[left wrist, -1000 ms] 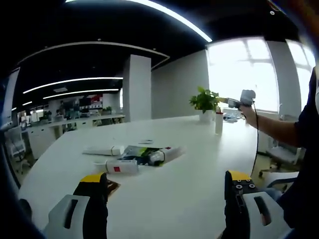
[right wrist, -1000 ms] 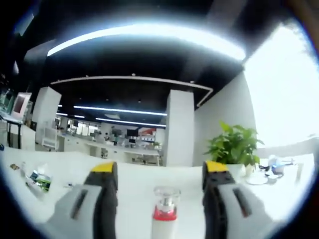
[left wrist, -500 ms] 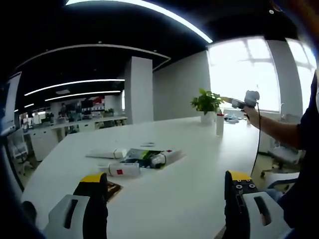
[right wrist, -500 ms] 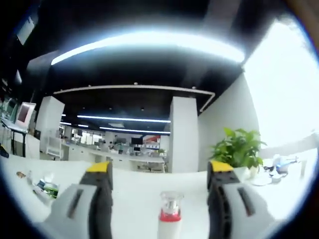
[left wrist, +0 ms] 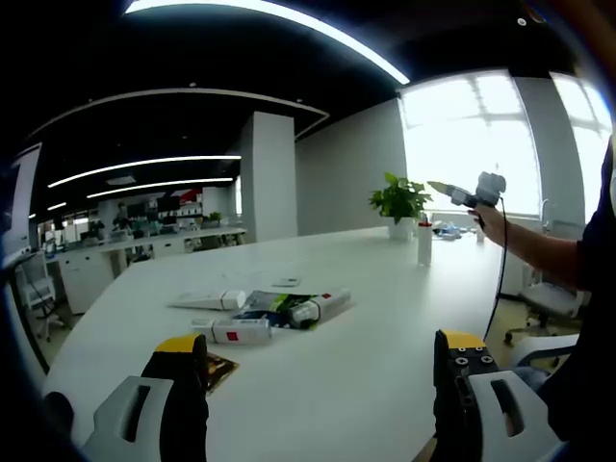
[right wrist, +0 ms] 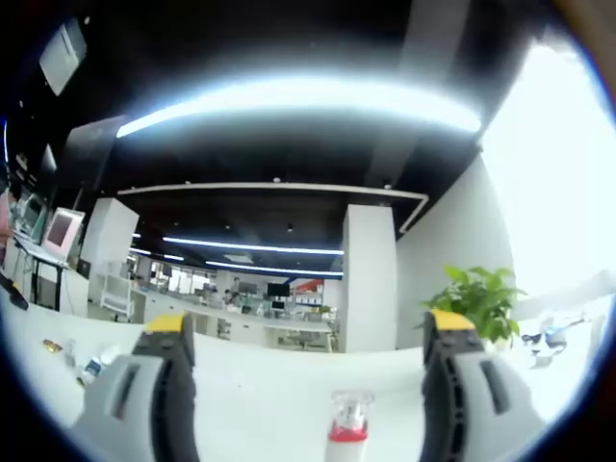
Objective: Arrange the skincare products in the storage area until every visible bottle or jar stands upright without overlapping.
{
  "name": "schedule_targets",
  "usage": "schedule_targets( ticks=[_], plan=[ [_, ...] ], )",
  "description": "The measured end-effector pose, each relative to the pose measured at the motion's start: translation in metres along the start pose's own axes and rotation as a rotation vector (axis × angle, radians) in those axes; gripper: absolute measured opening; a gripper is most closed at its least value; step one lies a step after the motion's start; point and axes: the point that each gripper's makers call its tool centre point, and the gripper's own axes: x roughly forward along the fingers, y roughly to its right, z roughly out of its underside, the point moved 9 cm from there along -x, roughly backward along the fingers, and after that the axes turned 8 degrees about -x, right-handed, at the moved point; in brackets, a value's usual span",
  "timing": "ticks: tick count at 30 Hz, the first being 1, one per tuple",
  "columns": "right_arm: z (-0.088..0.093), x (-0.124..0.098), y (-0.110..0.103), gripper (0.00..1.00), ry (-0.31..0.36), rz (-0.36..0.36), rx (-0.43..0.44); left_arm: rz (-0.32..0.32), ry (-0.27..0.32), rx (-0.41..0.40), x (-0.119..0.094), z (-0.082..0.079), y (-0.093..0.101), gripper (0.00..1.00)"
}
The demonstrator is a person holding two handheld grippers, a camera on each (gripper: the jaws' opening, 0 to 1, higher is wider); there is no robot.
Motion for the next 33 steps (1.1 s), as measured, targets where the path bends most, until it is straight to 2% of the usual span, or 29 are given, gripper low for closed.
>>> schedule_targets(
  ticks=[11, 17, 28, 30, 33],
  plan=[
    [-0.009, -0.004, -0.009, 1.0, 0.016, -0.033, -0.02, 0.006, 0.0, -0.007, 0.0, 0.002, 0.001, 1.0],
    [-0.025, -0.004, -0.021, 1.0, 0.048, -0.081, -0.031, 0.001, 0.001, -0.011, 0.0, 0.003, 0.0, 1.0],
    [-0.048, 0.0, -0.055, 1.0, 0.098, -0.198, 0.001, 0.001, -0.001, -0.012, 0.001, 0.004, 0.001, 1.0],
    [-0.054, 0.001, -0.065, 1.0, 0.133, -0.241, 0.029, -0.002, 0.0, -0.013, 0.0, 0.005, 0.0, 1.0],
    [-0.056, 0.004, -0.085, 1.0, 0.116, -0.315, 0.026, -0.003, 0.0, -0.014, 0.0, 0.006, 0.0, 1.0]
  ],
)
